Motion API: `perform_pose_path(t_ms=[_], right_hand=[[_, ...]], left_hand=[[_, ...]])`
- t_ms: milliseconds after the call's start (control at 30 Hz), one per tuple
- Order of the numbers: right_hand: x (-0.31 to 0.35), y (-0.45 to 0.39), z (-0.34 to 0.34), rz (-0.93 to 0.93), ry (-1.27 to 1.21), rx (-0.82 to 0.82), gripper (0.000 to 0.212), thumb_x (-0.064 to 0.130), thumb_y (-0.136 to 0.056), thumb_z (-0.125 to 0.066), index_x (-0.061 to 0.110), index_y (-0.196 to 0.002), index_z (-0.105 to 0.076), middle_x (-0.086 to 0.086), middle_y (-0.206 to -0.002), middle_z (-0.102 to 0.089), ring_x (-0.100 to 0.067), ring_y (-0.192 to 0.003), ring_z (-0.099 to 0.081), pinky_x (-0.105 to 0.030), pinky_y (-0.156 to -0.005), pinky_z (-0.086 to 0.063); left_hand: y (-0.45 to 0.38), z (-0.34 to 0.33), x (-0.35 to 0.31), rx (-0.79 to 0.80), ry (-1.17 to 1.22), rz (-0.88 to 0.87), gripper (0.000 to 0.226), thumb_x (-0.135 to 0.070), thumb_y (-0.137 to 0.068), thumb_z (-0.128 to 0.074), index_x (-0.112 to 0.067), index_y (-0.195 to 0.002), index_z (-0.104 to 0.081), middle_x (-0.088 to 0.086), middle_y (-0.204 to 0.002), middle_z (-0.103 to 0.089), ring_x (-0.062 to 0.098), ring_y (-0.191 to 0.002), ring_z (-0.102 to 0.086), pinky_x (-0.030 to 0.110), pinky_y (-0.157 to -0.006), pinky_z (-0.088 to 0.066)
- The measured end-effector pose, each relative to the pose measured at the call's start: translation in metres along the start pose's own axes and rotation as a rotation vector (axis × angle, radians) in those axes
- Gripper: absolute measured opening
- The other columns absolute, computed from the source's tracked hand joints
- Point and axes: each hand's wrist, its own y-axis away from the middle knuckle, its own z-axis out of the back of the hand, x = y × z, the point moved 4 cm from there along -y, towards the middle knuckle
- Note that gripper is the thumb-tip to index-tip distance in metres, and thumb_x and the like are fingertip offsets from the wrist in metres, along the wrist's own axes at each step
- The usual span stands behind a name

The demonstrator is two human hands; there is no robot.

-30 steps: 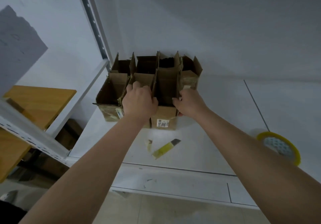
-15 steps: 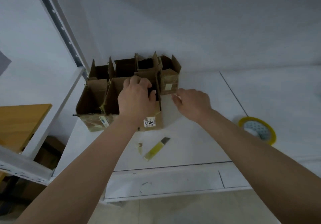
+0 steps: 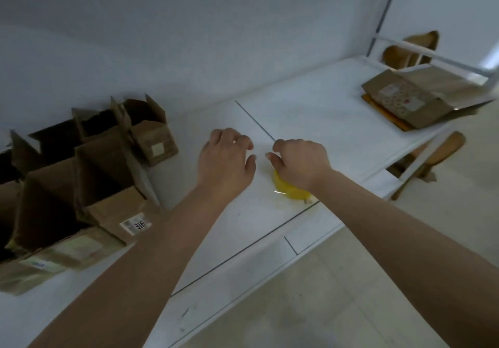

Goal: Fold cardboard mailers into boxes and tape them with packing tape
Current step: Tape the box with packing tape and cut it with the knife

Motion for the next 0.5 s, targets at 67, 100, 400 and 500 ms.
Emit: perform_pose_path(t_ms=[67, 100, 400, 500], right_hand=[[-0.027, 0.002, 0.001, -0.043, 0.006, -0.001, 0.04, 0.046, -0.099, -0.036, 0.017, -0.115, -0.059, -0.007, -0.105, -0.068, -0.031, -0.098, -0.064, -0.033, -0.071, -0.042], [-0.041, 0.003, 0.002, -0.059, 0.007, -0.004, 0.04, 0.046, -0.099, -0.037, 0.017, -0.115, -0.06, -0.007, -0.105, -0.068, -0.031, -0.098, -0.064, -0.033, -0.072, -0.042], [-0.21, 0.02, 0.008, -0.132, 0.006, -0.012, 0.035, 0.041, -0.099, -0.04, 0.015, -0.113, -0.059, -0.005, -0.099, -0.068, -0.029, -0.09, -0.064, -0.033, -0.067, -0.049], [-0.286, 0.033, 0.015, -0.177, 0.054, 0.016, 0.035, 0.04, -0.099, -0.04, 0.015, -0.113, -0.059, -0.004, -0.096, -0.068, -0.028, -0.087, -0.065, -0.032, -0.064, -0.049]], left_hand=[[-0.013, -0.012, -0.022, 0.02, 0.007, -0.044, 0.03, -0.032, -0.091, -0.057, -0.016, -0.115, -0.064, 0.006, -0.117, -0.057, 0.027, -0.117, -0.045, 0.034, -0.087, -0.041], [-0.02, -0.019, -0.034, 0.026, 0.011, -0.065, 0.03, -0.032, -0.091, -0.057, -0.015, -0.115, -0.064, 0.006, -0.117, -0.057, 0.027, -0.117, -0.045, 0.034, -0.087, -0.04], [-0.104, -0.09, -0.174, 0.019, 0.047, -0.189, 0.032, -0.033, -0.091, -0.058, -0.014, -0.117, -0.063, 0.008, -0.119, -0.057, 0.027, -0.12, -0.043, 0.036, -0.091, -0.042], [-0.137, -0.123, -0.242, 0.049, 0.075, -0.232, 0.033, -0.034, -0.092, -0.057, -0.016, -0.118, -0.061, 0.006, -0.119, -0.056, 0.025, -0.12, -0.042, 0.034, -0.089, -0.042]])
